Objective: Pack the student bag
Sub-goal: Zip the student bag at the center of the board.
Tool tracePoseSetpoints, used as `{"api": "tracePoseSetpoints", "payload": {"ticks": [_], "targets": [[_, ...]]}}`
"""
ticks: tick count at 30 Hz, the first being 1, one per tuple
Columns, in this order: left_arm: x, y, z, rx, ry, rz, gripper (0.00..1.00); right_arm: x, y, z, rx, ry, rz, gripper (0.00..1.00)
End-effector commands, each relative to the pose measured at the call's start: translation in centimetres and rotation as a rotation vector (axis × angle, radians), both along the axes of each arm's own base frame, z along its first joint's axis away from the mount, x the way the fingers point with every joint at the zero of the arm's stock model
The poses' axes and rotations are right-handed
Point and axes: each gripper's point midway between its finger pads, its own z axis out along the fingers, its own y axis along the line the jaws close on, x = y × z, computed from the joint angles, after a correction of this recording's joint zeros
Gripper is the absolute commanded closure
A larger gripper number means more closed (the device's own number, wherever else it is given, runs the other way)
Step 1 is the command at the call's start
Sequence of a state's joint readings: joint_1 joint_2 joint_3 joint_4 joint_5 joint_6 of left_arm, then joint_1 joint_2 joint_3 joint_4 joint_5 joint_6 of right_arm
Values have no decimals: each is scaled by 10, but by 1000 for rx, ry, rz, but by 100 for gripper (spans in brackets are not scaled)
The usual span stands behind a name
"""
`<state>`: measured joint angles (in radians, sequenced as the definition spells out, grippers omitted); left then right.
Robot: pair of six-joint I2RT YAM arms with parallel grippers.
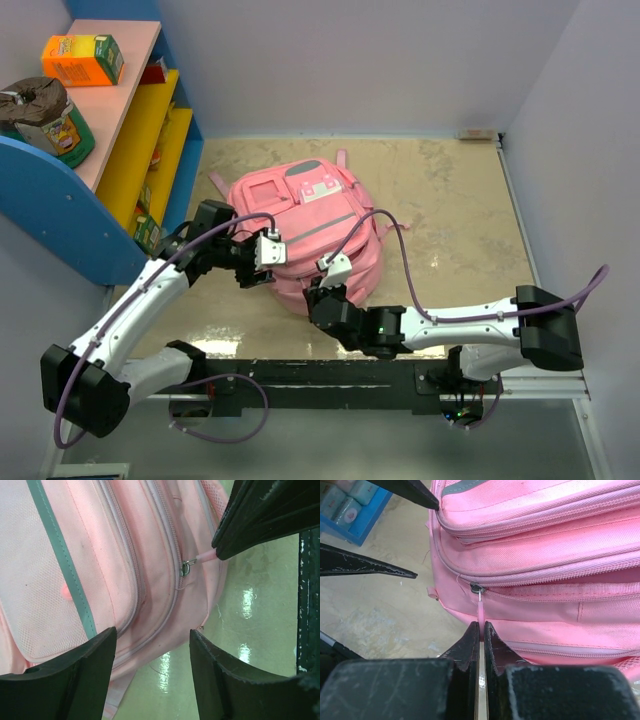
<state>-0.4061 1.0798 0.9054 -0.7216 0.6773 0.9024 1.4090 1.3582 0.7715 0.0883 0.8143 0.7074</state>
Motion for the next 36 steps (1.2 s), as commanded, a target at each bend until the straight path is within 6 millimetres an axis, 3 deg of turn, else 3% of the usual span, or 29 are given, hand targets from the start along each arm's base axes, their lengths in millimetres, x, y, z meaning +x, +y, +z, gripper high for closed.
{"api": "tracePoseSetpoints", "payload": {"ticks": [1, 5, 12, 14, 18, 22, 26, 30, 32, 36], "targets": [[-16, -3, -15, -21, 63, -45, 38, 0, -10, 0, 8, 3, -33, 100], [-11, -10, -29, -18, 72, -57, 40, 1, -11, 3, 16, 0, -37, 100], [-5, -30, -31, -9, 39, -85, 46, 1, -9, 12, 29, -3, -38, 100], [-7, -35, -34, 4, 46, -101, 53, 2, -10, 13, 29, -5, -36, 100], [-8, -31, -49, 53, 29, -89, 62, 7, -18, 16, 9, -15, -70, 100], [4, -33, -39, 30, -24, -42, 78, 14, -32, 17, 17, -15, -90, 100], [6, -37, -28, 9, -28, -34, 78, 15, -34, 17, 24, -8, -86, 100], [-7, -35, -49, 72, -12, -74, 81, 17, -33, 18, 20, -11, -90, 100], [-13, -29, -61, 113, -14, -93, 99, 21, -40, 14, -10, -6, -101, 100], [-15, -17, -63, 160, -46, -97, 100, 38, -65, 8, -40, 4, -167, 100]]}}
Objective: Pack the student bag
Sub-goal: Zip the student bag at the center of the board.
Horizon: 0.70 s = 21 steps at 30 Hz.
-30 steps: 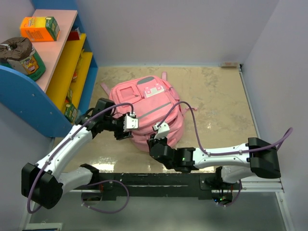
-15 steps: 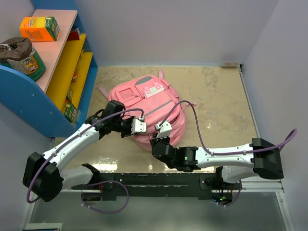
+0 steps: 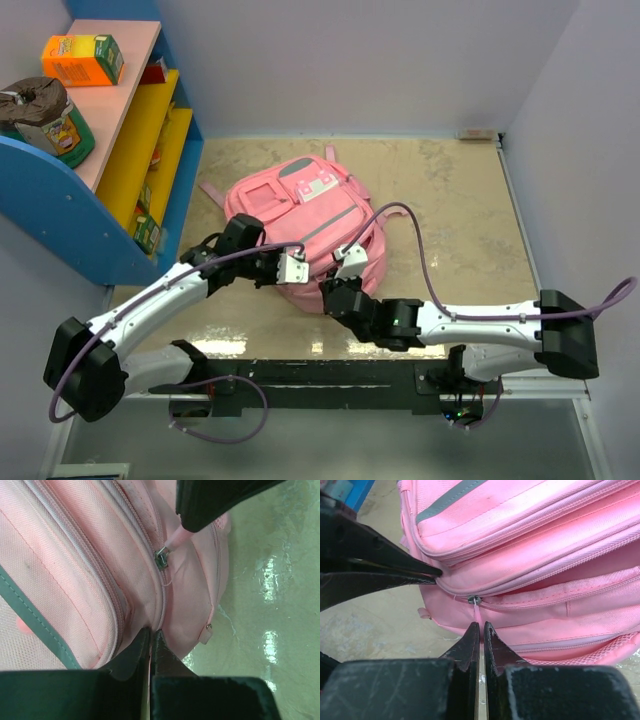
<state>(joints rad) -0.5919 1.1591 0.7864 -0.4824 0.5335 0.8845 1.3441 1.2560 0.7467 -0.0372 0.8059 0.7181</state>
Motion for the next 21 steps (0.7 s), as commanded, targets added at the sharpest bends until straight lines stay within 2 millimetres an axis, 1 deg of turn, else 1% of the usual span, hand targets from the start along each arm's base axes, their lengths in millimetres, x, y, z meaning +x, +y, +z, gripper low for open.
{"api": "tracePoseSetpoints", "payload": {"ticks": [1, 2, 3, 5, 6, 10, 12, 13, 14, 16, 17, 18, 19, 20, 21], "targets": [[-19, 23, -16, 89, 22, -6, 100, 25, -33, 3, -11, -12, -105, 100], [-18, 25, -15, 95, 13, -2, 100, 29, -40, 7, -1, -17, -117, 100], [-20, 28, -15, 106, 12, -5, 100, 35, -49, 5, -12, -17, -139, 100], [-18, 34, -10, 109, -3, 13, 100, 39, -58, 9, -28, -33, -150, 100], [-19, 38, -11, 122, 0, 10, 100, 43, -63, 10, -37, -37, -167, 100], [-17, 50, -6, 151, -13, 27, 100, 53, -77, 8, -91, -47, -211, 100], [-13, 52, 2, 145, -27, 35, 100, 57, -83, 7, -100, -41, -230, 100], [-10, 53, 5, 137, -28, 50, 100, 56, -82, 9, -92, -40, -220, 100], [-10, 52, 6, 126, -25, 49, 100, 53, -68, 15, -52, -38, -155, 100], [-8, 46, 12, 97, -19, 51, 100, 44, -54, 23, -14, -57, -76, 100], [-8, 40, 15, 71, -7, 43, 100, 41, -46, 27, 13, -62, -50, 93], [-6, 36, 17, 53, 12, 58, 100, 31, -37, 28, 19, -60, -24, 84], [-3, 32, 26, 31, 8, 62, 100, 27, -32, 24, 24, -50, -26, 75], [-4, 27, 30, 6, 22, 58, 100, 22, -26, 26, 36, -49, -23, 56], [-3, 24, 33, -11, 32, 63, 100, 13, -20, 27, 52, -51, -30, 48]]}}
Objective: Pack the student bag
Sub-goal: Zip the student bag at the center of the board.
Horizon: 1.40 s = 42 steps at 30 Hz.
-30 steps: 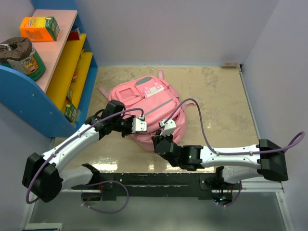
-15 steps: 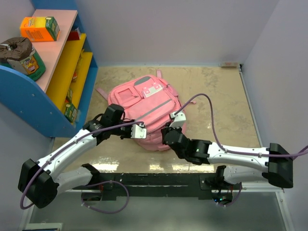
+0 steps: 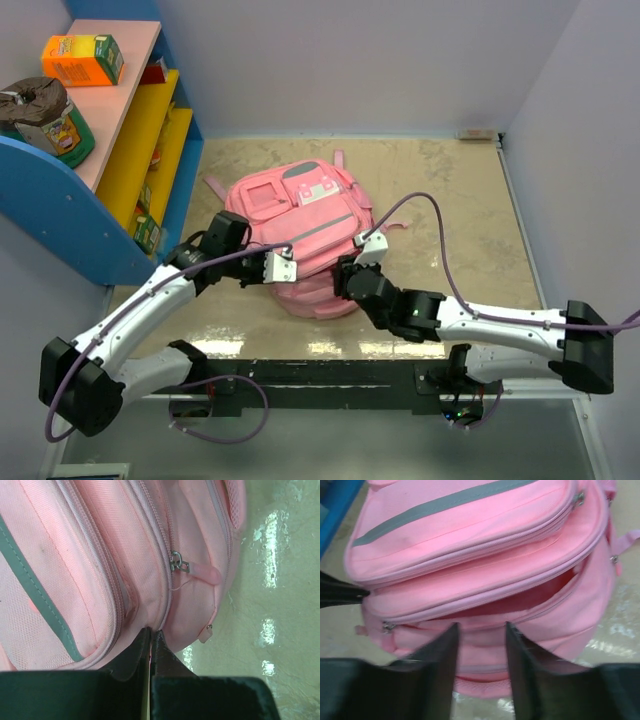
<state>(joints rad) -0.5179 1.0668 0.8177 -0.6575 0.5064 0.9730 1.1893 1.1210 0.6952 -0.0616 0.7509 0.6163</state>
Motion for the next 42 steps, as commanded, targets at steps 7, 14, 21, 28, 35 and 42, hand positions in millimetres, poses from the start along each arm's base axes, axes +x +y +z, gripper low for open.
{"api": "tracePoseSetpoints", "payload": {"ticks": [7, 14, 21, 28, 35, 42], "targets": [[0, -40, 42, -153, 97, 13, 100, -33, 43, 11, 141, -15, 41, 36], [-2, -55, 45, -185, 125, 8, 100, -40, 61, 6, 107, -41, 74, 34], [-4, -54, 42, -184, 127, 11, 100, -38, 65, -9, 69, -34, 58, 44], [-9, -56, 44, -205, 147, 7, 100, -28, 69, -13, 41, -72, 8, 69], [-13, -58, 41, -211, 167, 5, 100, -25, 80, -12, 38, -88, 9, 74], [-14, -51, 33, -181, 156, 17, 100, -24, 53, 0, 57, -89, -53, 100]]}}
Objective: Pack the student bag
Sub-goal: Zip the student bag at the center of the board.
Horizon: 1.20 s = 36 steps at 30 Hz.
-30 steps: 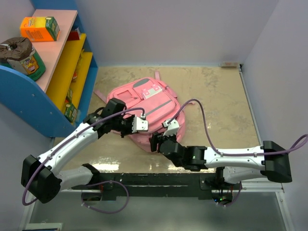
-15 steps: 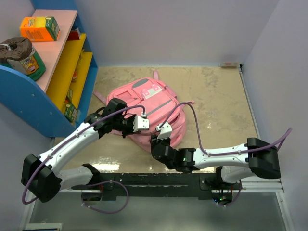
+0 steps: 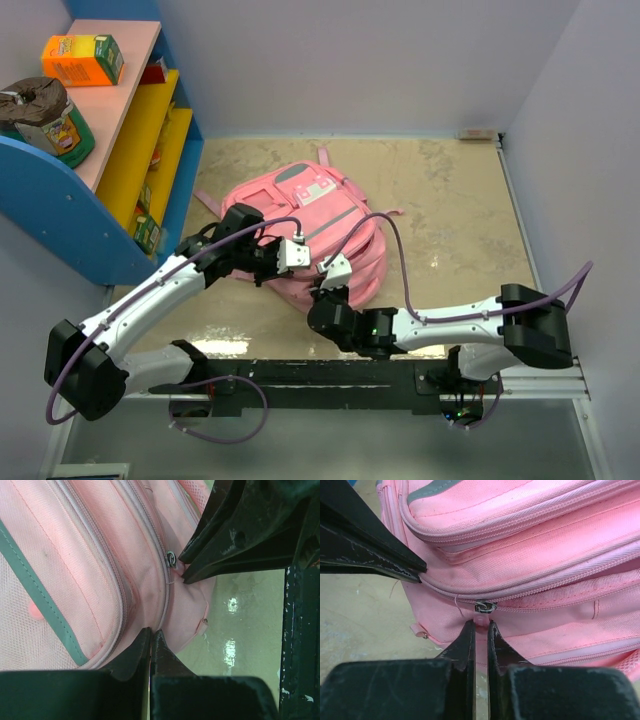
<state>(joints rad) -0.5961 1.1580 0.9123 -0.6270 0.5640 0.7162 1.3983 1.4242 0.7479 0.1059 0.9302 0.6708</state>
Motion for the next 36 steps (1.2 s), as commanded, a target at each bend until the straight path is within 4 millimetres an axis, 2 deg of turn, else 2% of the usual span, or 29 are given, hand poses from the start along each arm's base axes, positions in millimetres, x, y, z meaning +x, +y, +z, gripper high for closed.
{"api": "tracePoseSetpoints", "payload": {"ticks": [1, 4, 11, 14, 18, 19, 20, 21, 23, 26, 30, 36], "targets": [[-4, -11, 15, -74, -31, -30, 100, 6, -17, 38, 106, -36, -87, 100], [-5, -5, 7, -46, -39, -24, 100, 2, -27, 40, 114, -16, -77, 100], [-1, 7, 1, 11, -80, -4, 100, -5, -41, 19, 41, 65, -58, 100], [-2, 8, 2, 10, -84, -1, 100, -5, -47, 18, 42, 72, -62, 100], [-1, 3, 8, -21, -81, 0, 100, -5, -43, 28, 74, 49, -31, 100], [-1, 1, 9, -30, -76, 0, 100, -4, -37, 33, 111, 36, -16, 96], [0, -4, 11, -47, -61, -3, 100, -5, -34, 35, 120, 30, -1, 72], [2, -7, 17, -62, -64, -5, 100, -4, -31, 41, 127, 4, 22, 61], [3, -14, 19, -75, -36, -9, 100, -2, -28, 48, 162, -34, 36, 49], [11, -22, 36, -102, -45, -10, 100, 2, -25, 55, 174, -73, 31, 44], [17, -27, 48, -122, -52, -5, 100, 7, -19, 49, 134, -94, 14, 41], [18, -28, 48, -118, -48, -3, 100, 11, -3, 34, 98, -87, 14, 42]]}}
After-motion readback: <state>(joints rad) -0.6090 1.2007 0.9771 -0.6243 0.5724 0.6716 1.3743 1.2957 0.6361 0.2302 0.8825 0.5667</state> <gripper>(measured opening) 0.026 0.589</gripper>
